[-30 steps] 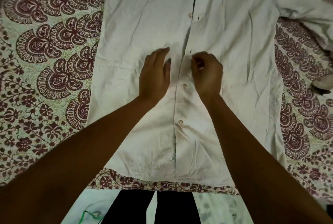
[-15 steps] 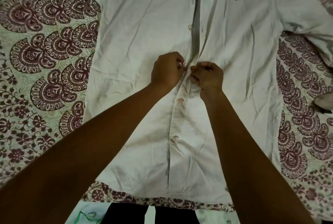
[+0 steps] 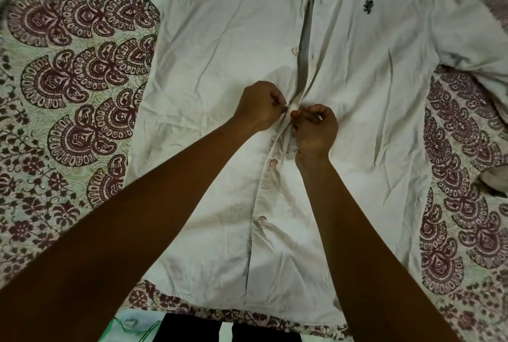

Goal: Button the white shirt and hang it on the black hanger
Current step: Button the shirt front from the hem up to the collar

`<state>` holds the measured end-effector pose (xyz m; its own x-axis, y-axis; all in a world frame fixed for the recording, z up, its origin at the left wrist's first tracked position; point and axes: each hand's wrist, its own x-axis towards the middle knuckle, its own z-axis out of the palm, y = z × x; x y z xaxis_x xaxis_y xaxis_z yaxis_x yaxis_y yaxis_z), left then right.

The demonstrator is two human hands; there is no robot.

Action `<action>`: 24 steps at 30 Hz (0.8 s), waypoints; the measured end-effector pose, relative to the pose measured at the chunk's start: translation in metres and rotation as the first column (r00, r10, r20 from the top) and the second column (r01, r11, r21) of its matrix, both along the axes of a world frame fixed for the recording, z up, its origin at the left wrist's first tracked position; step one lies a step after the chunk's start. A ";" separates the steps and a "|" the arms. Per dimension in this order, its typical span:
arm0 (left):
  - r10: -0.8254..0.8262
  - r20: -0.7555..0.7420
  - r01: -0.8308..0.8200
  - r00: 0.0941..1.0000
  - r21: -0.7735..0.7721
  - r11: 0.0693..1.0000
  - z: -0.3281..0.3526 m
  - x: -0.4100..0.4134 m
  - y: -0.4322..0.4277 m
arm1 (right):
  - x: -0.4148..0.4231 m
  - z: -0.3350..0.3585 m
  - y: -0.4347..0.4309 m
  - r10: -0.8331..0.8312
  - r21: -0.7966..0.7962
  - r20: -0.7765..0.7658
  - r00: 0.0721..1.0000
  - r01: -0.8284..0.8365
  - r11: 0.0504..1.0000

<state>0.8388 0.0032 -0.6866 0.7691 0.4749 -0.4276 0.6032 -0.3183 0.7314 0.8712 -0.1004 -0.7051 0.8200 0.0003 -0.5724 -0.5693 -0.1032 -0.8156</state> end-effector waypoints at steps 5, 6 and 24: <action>-0.021 -0.032 0.021 0.999 0.020 1.000 0.000 0.004 -0.002 | -0.005 -0.003 0.002 0.047 -0.132 0.098 0.994 -0.033 0.991; -0.020 -0.029 0.021 0.999 0.041 0.999 -0.001 0.004 -0.003 | -0.006 -0.003 0.002 0.062 -0.150 0.111 0.992 -0.045 0.988; 0.182 0.101 -0.150 0.978 -0.262 0.953 -0.013 -0.012 0.004 | 0.024 0.008 -0.006 0.442 -0.170 0.081 0.893 -0.425 0.889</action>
<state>0.8269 0.0068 -0.6994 0.7426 0.4892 -0.4575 0.5328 -0.0174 0.8461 0.8948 -0.1068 -0.6974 0.8165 0.2958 -0.4958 -0.3448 -0.4390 -0.8297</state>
